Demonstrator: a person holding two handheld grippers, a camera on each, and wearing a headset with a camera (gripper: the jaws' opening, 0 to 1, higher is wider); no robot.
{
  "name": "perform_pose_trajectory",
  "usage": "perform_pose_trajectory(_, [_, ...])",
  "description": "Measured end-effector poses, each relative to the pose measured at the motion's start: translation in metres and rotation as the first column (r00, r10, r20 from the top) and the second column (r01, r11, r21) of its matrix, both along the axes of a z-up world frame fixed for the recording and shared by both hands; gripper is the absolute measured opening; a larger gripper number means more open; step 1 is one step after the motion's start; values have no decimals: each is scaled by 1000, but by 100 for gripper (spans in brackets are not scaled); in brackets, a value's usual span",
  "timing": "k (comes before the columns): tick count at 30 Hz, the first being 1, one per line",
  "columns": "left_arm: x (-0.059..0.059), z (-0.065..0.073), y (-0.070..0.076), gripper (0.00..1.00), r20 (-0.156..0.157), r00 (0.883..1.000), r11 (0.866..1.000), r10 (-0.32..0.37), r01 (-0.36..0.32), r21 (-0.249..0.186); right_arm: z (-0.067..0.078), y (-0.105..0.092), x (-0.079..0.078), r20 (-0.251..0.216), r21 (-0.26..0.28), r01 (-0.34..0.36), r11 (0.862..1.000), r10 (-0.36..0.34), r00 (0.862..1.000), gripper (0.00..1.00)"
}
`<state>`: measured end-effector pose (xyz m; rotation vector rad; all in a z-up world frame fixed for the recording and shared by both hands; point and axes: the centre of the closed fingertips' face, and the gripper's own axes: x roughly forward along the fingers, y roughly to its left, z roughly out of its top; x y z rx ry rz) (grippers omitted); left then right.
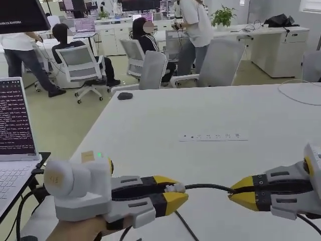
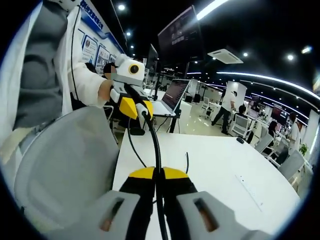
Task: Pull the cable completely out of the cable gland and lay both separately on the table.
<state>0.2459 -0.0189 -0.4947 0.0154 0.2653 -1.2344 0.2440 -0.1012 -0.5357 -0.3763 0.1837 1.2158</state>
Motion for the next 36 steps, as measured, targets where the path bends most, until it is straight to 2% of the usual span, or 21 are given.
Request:
perform_pose_trajectory(8, [0, -1, 2, 17, -7, 1000, 1000, 13, -13, 2, -11, -8, 0, -24, -1, 25, 1000, -25, 999, 2])
perform_pose_trajectory(17, [-3, -2, -1, 17, -9, 1000, 1000, 7, -6, 9, -12, -11, -1, -48, 8, 31, 999, -31, 998, 3])
perform_pose_trajectory(23, [-7, -2, -8, 17, -9, 1000, 1000, -7, 7, 1, -8, -17, 4, -51, 21, 60, 998, -58, 997, 9])
perform_pose_trajectory(29, [-7, -5, -19, 17, -6, 1000, 1000, -11, 11, 2, 8, -7, 1, -4, 19, 12, 1000, -12, 1000, 18])
perform_pose_trajectory(36, [-11, -8, -37, 17, 5, 1000, 1000, -30, 30, 7, 36, 23, -8, 74, 47, -105, 993, 102, 992, 19])
